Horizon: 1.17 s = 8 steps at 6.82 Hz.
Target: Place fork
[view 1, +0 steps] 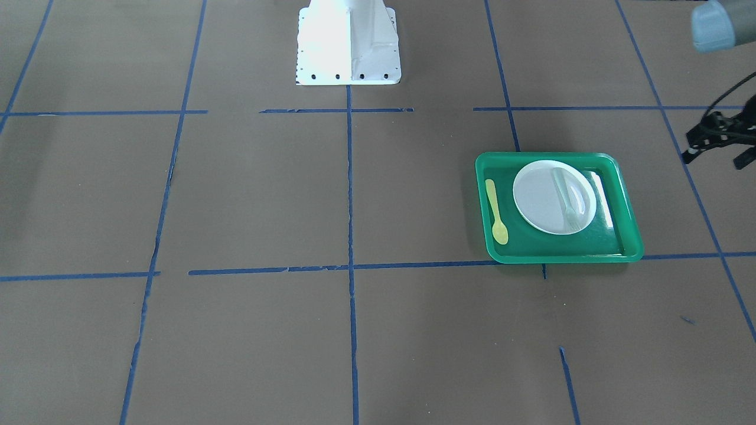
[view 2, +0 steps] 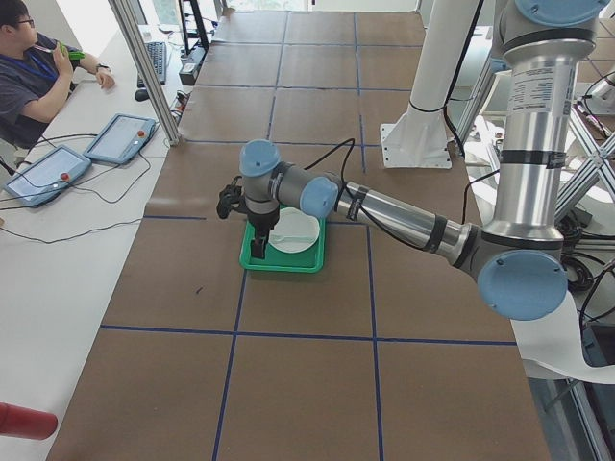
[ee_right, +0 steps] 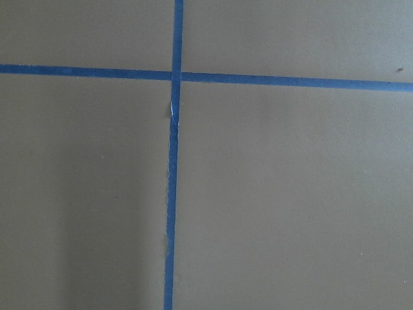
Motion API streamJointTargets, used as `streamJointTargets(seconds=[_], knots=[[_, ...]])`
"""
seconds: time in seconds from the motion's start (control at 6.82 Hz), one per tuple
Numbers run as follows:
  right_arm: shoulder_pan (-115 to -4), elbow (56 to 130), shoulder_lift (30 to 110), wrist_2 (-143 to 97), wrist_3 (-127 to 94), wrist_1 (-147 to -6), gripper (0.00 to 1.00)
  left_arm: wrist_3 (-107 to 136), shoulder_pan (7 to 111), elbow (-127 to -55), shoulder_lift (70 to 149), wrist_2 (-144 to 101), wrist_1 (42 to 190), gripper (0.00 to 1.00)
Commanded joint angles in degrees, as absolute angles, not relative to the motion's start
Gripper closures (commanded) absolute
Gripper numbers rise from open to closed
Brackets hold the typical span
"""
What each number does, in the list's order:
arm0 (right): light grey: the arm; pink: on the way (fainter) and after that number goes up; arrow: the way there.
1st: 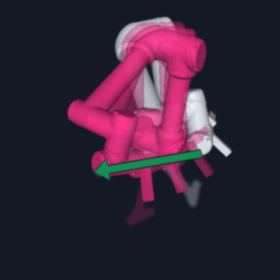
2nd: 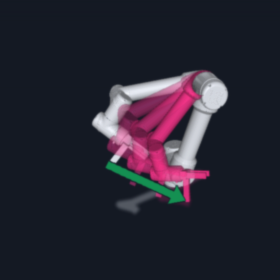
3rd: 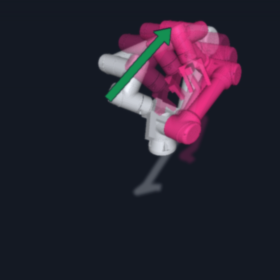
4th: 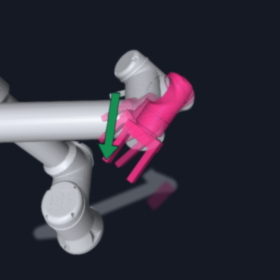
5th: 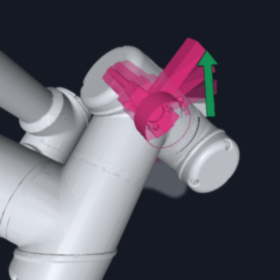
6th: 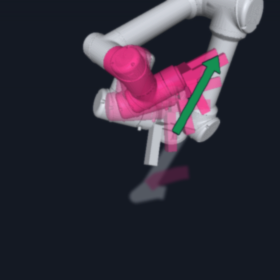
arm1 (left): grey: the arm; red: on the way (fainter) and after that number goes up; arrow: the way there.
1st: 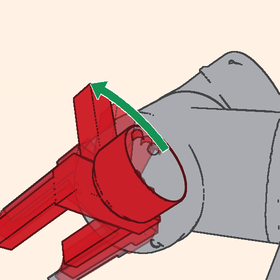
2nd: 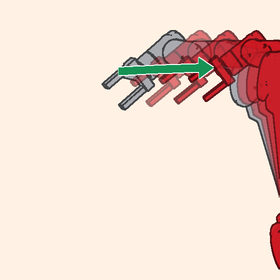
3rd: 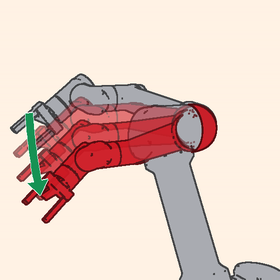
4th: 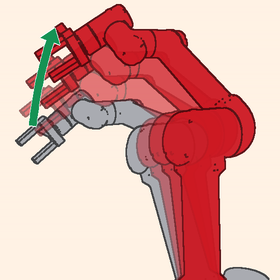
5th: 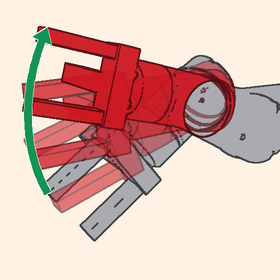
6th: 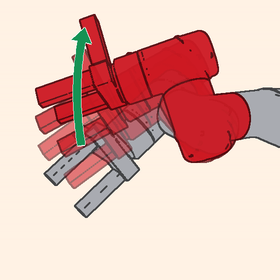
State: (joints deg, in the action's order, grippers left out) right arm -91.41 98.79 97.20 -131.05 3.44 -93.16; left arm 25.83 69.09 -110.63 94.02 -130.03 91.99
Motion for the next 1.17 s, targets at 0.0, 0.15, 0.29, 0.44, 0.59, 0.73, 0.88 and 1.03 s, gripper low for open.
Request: streamJointTargets(seconds=[0.0,0.15,0.29,0.44,0.59,0.73,0.88,1.03], knots=[[-91.41,98.79,97.21,-131.04,3.51,-93.16,0.00,42.13,57.53,-111.63,97.99,-126.39,92.11,0.00],[-91.41,98.79,97.21,-131.04,3.43,-93.16,0.00,46.10,54.00,-108.05,98.43,-121.86,96.63,0.00],[-91.41,98.79,97.21,-131.04,3.51,-93.16,0.00,50.49,52.66,-102.28,98.35,-121.29,105.55,0.00],[-91.41,98.79,97.21,-131.04,3.52,-93.16,0.00,52.71,51.34,-98.30,98.18,-121.12,111.21,0.00],[-91.41,98.79,97.21,-131.04,3.52,-93.16,0.00,52.91,50.20,-96.70,98.09,-121.11,111.88,0.00],[-91.41,98.79,97.21,-131.04,3.43,-93.16,0.00,52.91,48.79,-96.16,98.00,-121.11,111.88,0.00],[-91.41,98.79,97.21,-131.04,3.51,-93.16,0.00,52.82,48.17,-95.54,98.09,-121.11,111.88,0.00],[-91.41,98.79,97.21,-131.04,3.43,-93.16,0.00,52.82,47.21,-94.75,98.35,-121.11,111.97,0.00]])
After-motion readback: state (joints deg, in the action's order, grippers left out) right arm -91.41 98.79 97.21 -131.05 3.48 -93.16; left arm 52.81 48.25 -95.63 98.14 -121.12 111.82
